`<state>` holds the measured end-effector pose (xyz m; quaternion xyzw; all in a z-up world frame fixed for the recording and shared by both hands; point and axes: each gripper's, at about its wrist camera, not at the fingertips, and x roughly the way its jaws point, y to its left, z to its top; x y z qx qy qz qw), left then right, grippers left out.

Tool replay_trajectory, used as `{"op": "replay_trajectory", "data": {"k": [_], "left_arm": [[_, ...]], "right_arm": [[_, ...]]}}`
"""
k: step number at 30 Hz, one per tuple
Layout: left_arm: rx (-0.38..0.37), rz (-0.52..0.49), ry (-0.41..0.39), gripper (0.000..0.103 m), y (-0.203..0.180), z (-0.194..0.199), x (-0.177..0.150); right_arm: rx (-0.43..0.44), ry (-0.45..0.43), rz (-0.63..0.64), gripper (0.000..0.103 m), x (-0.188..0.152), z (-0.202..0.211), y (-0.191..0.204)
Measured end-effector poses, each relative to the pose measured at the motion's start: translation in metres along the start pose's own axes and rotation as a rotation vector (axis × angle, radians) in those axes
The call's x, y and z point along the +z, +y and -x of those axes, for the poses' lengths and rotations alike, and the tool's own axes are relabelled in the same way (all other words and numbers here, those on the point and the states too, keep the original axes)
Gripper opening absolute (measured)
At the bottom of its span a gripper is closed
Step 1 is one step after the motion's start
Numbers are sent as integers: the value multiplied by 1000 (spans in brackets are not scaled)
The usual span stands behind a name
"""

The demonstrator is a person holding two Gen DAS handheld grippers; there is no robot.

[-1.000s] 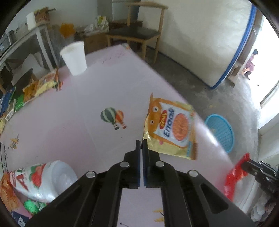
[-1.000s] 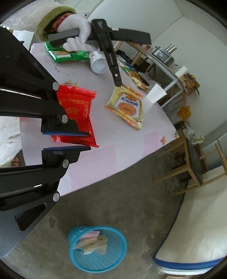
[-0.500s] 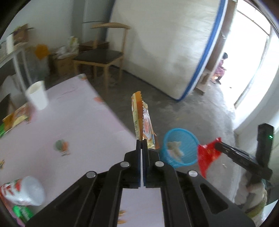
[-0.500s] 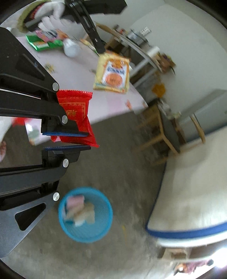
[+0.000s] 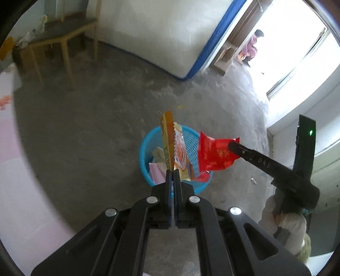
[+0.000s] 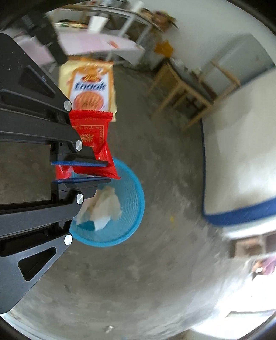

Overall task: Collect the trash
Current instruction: 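Carry the biscuit packet and red packet to the blue wastebasket with both tools, then open both tools over the wastebasket to drop both packets, then move both open tools back over the table toward the chip bags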

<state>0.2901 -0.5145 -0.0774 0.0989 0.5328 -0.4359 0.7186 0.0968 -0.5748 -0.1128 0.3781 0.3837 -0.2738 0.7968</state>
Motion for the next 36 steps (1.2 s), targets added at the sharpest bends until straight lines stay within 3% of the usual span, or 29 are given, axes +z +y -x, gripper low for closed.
{"op": "replay_trajectory", "data": {"k": [2, 3, 4, 5, 7, 10, 16, 19, 25, 30, 36], "left_arm": [[-4, 18, 11, 6, -7, -30, 1], [-4, 35, 25, 21, -7, -41, 0], [-1, 72, 51, 44, -7, -56, -2], [8, 100, 60, 51, -5, -62, -4], [-12, 145, 50, 52, -2, -62, -10], [-58, 166, 26, 55, -4, -47, -14], [-71, 149, -154, 59, -8, 37, -30], [-71, 188, -279, 67, -1, 99, -53], [27, 157, -478, 77, 13, 206, -125], [153, 119, -556, 81, 24, 261, -185], [287, 204, -619, 84, 60, 316, -276]], "right_arm": [[-15, 16, -90, 15, 6, -24, -21], [-13, 28, -136, 33, 7, -34, -31], [0, 56, -188, 43, 7, -49, -43], [2, 73, -210, 51, 6, -58, -50], [-33, 108, -239, 51, 2, -69, -61], [0, 108, -233, 51, -9, -70, -70], [22, 115, -224, 54, -13, -58, -72], [100, 116, -186, 57, -22, -27, -65], [211, 73, 17, 70, -47, 57, -22], [288, 32, 164, 79, -73, 124, 19], [380, -30, 340, 85, -114, 183, 87]]}}
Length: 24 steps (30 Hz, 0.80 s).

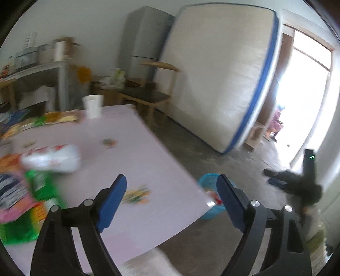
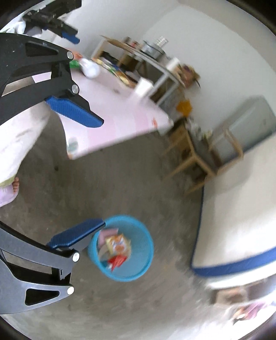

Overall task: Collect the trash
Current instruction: 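Move both open tools back over the table toward the chip bags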

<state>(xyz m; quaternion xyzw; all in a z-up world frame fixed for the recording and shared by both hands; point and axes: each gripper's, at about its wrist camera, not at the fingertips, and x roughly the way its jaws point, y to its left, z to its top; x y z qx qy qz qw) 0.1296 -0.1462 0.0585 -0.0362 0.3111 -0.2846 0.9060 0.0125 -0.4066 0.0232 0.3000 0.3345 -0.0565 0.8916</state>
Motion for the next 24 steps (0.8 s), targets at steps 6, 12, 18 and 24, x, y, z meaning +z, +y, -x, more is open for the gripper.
{"op": "replay_trajectory", "data": {"k": [6, 12, 18, 24], "left_arm": [[129, 119, -60, 84, 69, 67, -30], [210, 198, -140, 84, 117, 119, -47], [277, 288, -174, 84, 157, 149, -64], [325, 363, -187, 84, 189, 172, -78]], "right_arm": [[81, 19, 196, 91, -20, -7, 103], [173, 74, 350, 93, -40, -26, 187], [244, 142, 450, 93, -59, -45, 249], [278, 203, 500, 93, -85, -52, 293]]}}
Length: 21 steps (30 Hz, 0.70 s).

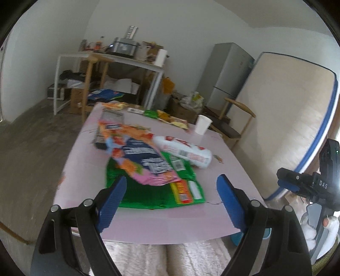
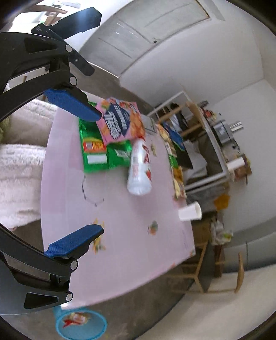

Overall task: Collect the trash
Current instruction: 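Move both open tools back over the table toward the chip bags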

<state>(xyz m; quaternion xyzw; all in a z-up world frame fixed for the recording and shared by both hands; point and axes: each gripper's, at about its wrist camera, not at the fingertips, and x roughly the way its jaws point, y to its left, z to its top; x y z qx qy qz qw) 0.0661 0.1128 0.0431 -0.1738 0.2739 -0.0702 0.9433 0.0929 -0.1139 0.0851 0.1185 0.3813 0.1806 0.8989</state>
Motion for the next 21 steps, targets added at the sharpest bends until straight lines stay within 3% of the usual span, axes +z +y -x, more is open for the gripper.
{"op": "replay_trajectory", "data": {"k": [21], "left_arm": [[147, 189, -6, 84, 99, 11, 22]], "right_arm": [[48, 105, 52, 93, 31, -65, 88]]}}
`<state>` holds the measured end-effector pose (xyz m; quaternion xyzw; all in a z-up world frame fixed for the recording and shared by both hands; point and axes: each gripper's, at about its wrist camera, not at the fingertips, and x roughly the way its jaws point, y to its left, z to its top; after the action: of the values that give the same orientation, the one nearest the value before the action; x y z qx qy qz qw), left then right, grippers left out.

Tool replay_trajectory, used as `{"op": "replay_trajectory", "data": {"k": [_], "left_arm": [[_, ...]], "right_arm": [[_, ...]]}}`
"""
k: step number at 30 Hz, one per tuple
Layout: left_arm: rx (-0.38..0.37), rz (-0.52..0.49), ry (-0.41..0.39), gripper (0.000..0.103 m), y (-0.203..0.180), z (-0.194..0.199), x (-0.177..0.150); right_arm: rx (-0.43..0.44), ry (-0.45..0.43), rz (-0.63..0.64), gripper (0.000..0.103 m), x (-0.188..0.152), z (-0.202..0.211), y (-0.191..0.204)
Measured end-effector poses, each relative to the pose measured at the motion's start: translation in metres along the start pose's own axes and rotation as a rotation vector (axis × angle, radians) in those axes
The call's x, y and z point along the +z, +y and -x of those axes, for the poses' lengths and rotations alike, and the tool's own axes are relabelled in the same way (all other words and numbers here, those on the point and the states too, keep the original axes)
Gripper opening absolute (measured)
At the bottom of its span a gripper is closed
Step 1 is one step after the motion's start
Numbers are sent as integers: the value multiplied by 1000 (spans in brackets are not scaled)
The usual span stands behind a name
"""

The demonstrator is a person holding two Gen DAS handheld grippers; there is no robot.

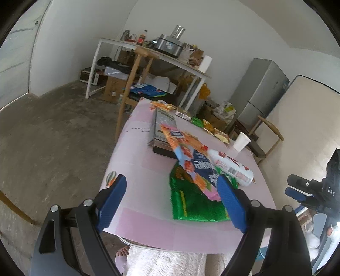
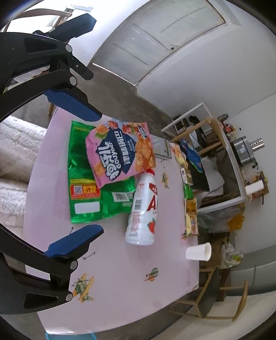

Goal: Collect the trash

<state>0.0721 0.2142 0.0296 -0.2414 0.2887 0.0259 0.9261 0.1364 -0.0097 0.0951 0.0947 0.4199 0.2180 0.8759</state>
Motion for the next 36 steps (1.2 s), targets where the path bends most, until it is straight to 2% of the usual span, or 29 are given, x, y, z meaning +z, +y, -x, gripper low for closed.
{"op": "replay_trajectory", "data": {"k": [14, 22, 36], "left_arm": [[3, 60, 24, 84, 12, -19, 19], [0, 69, 44, 84, 6, -29, 20], [9, 75, 31, 84, 1, -30, 28]], "right_arm": [[15, 6, 1, 93, 27, -12, 11], [17, 12, -18, 93, 33, -10, -4], [61, -13, -70, 93, 37, 2, -30]]}}
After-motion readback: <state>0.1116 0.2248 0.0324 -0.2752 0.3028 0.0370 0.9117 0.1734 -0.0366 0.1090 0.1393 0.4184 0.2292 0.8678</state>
